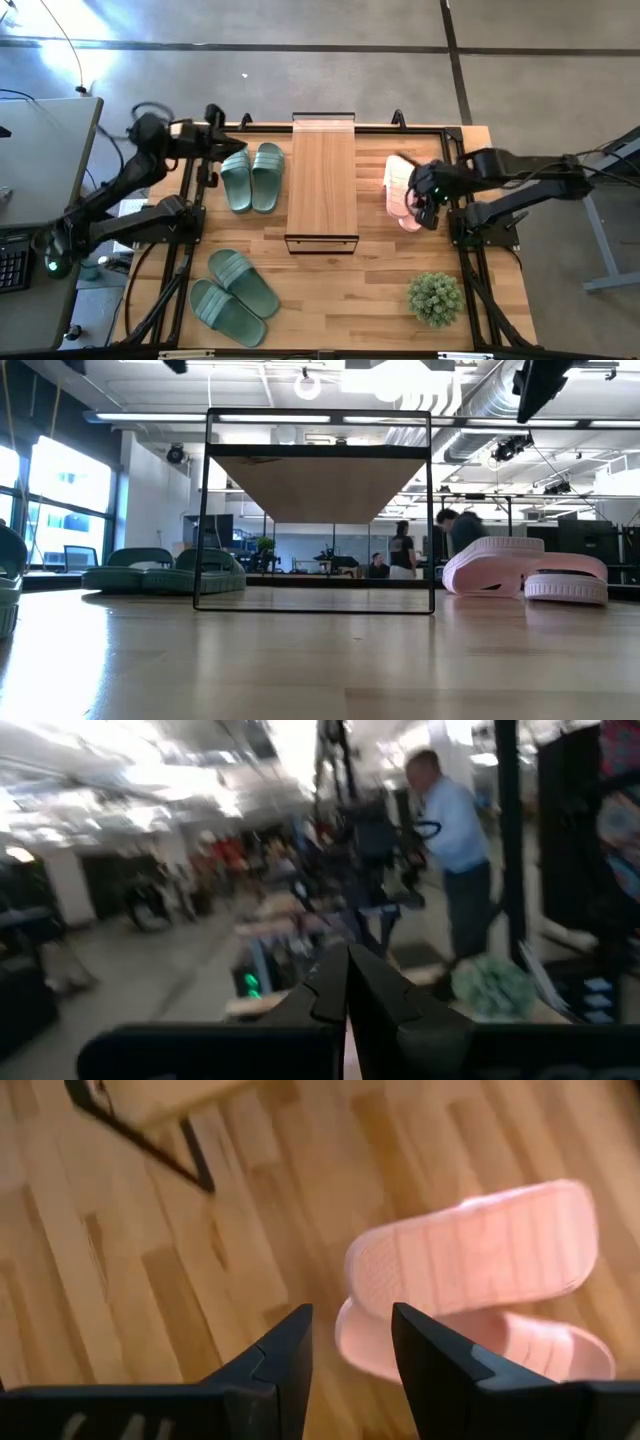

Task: Pick and place slides into the shelf
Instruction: Put the left pink slide on the shelf

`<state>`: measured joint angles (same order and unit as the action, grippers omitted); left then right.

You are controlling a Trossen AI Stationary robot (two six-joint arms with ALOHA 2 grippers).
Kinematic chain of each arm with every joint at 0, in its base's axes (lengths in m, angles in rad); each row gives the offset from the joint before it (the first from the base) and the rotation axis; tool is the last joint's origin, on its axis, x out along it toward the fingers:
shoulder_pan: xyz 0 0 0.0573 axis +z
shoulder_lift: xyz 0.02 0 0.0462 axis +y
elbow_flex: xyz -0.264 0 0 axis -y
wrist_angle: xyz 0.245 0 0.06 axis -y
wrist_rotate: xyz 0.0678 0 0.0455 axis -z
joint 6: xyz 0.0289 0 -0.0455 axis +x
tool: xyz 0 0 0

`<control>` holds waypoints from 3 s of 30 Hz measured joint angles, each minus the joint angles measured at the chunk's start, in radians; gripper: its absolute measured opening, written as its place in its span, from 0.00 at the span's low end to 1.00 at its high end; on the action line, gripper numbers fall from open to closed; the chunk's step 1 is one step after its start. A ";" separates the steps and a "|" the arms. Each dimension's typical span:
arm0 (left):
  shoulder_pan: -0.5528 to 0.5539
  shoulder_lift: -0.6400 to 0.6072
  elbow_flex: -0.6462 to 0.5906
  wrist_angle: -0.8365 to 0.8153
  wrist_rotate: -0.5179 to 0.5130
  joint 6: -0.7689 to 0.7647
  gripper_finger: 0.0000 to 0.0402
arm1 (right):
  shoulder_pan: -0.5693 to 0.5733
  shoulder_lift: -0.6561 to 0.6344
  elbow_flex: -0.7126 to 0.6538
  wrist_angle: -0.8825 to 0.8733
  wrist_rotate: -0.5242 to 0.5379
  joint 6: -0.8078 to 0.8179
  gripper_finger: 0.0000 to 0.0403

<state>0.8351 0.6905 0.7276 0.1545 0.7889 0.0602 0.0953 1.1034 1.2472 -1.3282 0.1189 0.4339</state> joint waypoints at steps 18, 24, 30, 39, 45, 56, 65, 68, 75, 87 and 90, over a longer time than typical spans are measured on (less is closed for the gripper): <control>-0.704 0.164 0.188 -0.697 -0.858 0.434 0.00 | 0.270 0.144 0.001 -0.120 0.360 0.129 0.32; -0.753 0.181 0.188 -0.727 -0.892 0.434 0.00 | 0.273 0.161 -0.088 -0.007 0.328 0.188 0.32; -0.751 0.187 0.188 -0.775 -0.887 0.430 0.00 | 0.273 0.161 -0.224 0.256 0.230 0.085 0.35; -0.751 0.187 0.188 -0.795 -0.884 0.430 0.00 | 0.267 0.161 -0.347 0.284 0.338 0.037 0.50; -0.751 0.187 0.188 -0.810 -0.887 0.431 0.00 | 0.258 0.161 -0.373 0.280 0.359 0.029 0.56; -0.751 0.199 0.188 -0.841 -0.885 0.430 0.00 | 0.258 0.164 -0.373 0.309 0.405 -0.052 0.56; -0.751 0.198 0.188 -0.841 -0.885 0.431 0.00 | 0.258 0.185 -0.373 0.353 0.417 0.018 0.56; -0.751 0.198 0.188 -0.849 -0.886 0.431 0.00 | 0.265 0.239 -0.373 0.338 0.451 0.037 0.56; -0.751 0.198 0.188 -0.868 -0.887 0.431 0.00 | 0.281 0.389 -0.373 0.329 0.520 0.037 0.56; -0.751 0.198 0.188 -0.868 -0.892 0.430 0.00 | 0.281 0.536 -0.373 0.295 0.582 0.174 0.56; -0.751 0.198 0.188 -0.868 -0.905 0.430 0.00 | 0.281 0.572 -0.372 0.283 0.589 0.208 0.56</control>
<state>0.0845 0.8883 0.9157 -0.7138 -0.1164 0.4899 0.3763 1.6756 0.8750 -1.0454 0.7078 0.6421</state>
